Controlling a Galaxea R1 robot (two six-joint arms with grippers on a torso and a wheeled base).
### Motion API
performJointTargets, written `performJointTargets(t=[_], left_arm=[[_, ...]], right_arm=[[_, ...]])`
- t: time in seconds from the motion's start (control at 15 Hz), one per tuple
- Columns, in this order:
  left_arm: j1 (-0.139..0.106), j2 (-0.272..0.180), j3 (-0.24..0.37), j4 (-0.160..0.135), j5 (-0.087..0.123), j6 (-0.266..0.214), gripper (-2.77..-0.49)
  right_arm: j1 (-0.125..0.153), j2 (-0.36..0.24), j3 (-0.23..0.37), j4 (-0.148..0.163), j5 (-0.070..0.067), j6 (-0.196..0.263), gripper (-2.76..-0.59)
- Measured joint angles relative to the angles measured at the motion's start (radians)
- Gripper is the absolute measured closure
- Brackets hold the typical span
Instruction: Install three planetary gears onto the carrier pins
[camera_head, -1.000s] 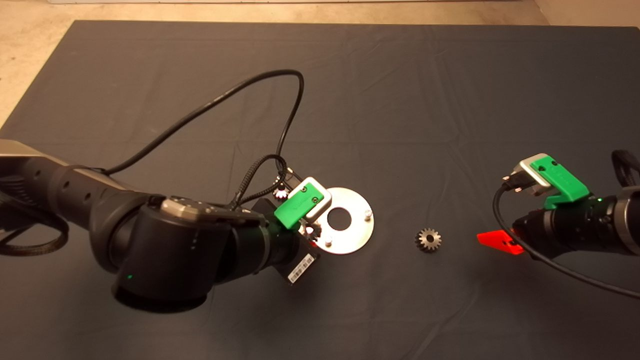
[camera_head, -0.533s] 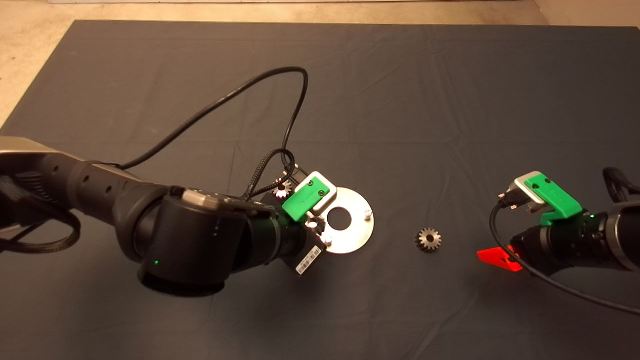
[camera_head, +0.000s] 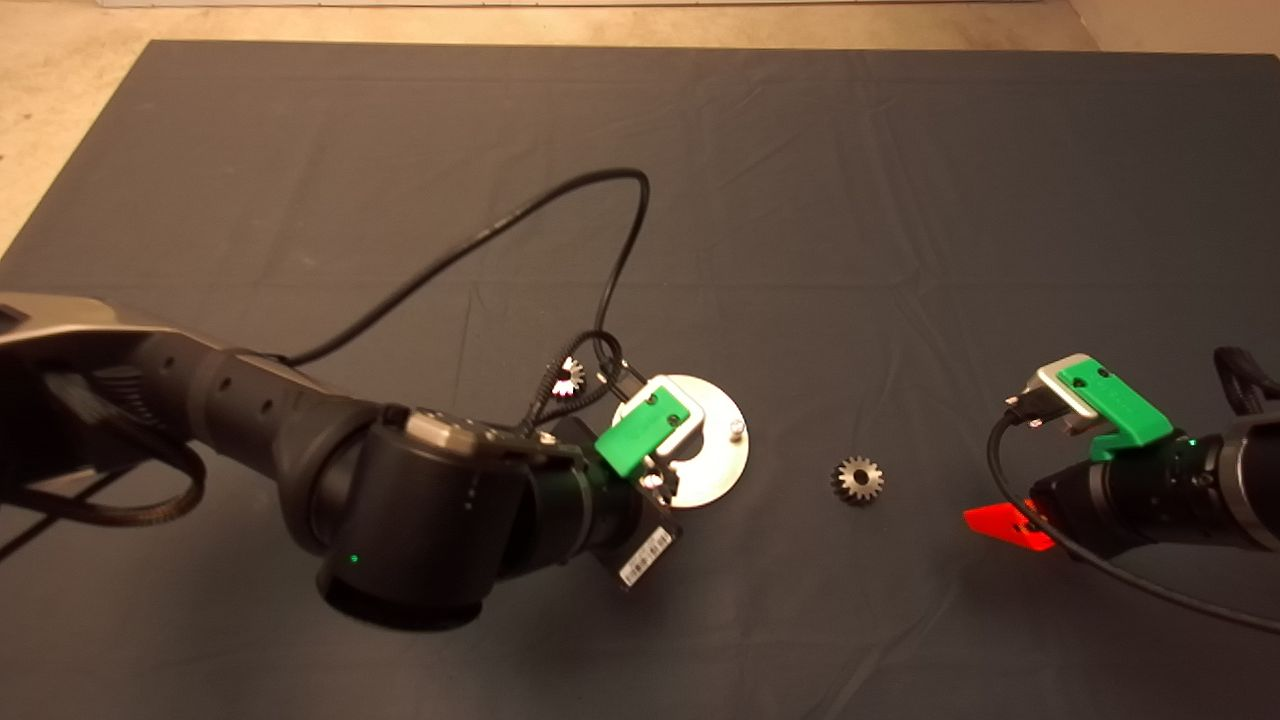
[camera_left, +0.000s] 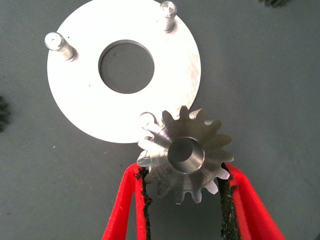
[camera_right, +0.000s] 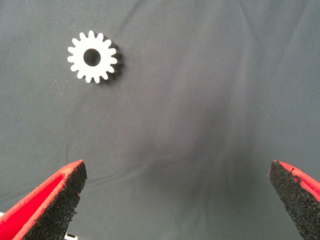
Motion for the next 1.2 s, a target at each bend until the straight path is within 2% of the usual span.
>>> performJointTargets(t=[0.07,0.13,0.27,0.53,0.8,0.93,1.2], left_arm=[[0.021,0.000,0.000,0.028,0.000,0.000,-0.62],[0.032,0.000,-0.005,0.034,0.003,0.000,-0.62],[0.033,0.000,-0.015,0.042,0.003,0.004,-0.62],[0.033,0.022,-0.078,0.050,0.002,0.031,-0.62],[0.035,0.038,-0.096,0.052,0.000,0.033,-0.61],[0.052,0.038,-0.100,0.053,0.000,0.033,-0.61],[0.066,0.038,-0.101,0.057,0.000,0.033,-0.61]], right_arm=[[0.000,0.000,0.000,0.000,0.000,0.000,-2.73],[0.000,-0.001,0.000,0.000,0.000,0.000,-2.73],[0.000,-0.002,0.000,0.000,0.001,0.000,-2.73],[0.000,-0.002,0.000,0.000,0.001,-0.003,-2.73],[0.000,-0.006,0.000,0.000,0.000,-0.010,-2.73],[0.000,-0.008,0.000,0.000,0.000,-0.010,-2.73],[0.000,-0.008,0.000,0.000,0.000,-0.019,-2.73]])
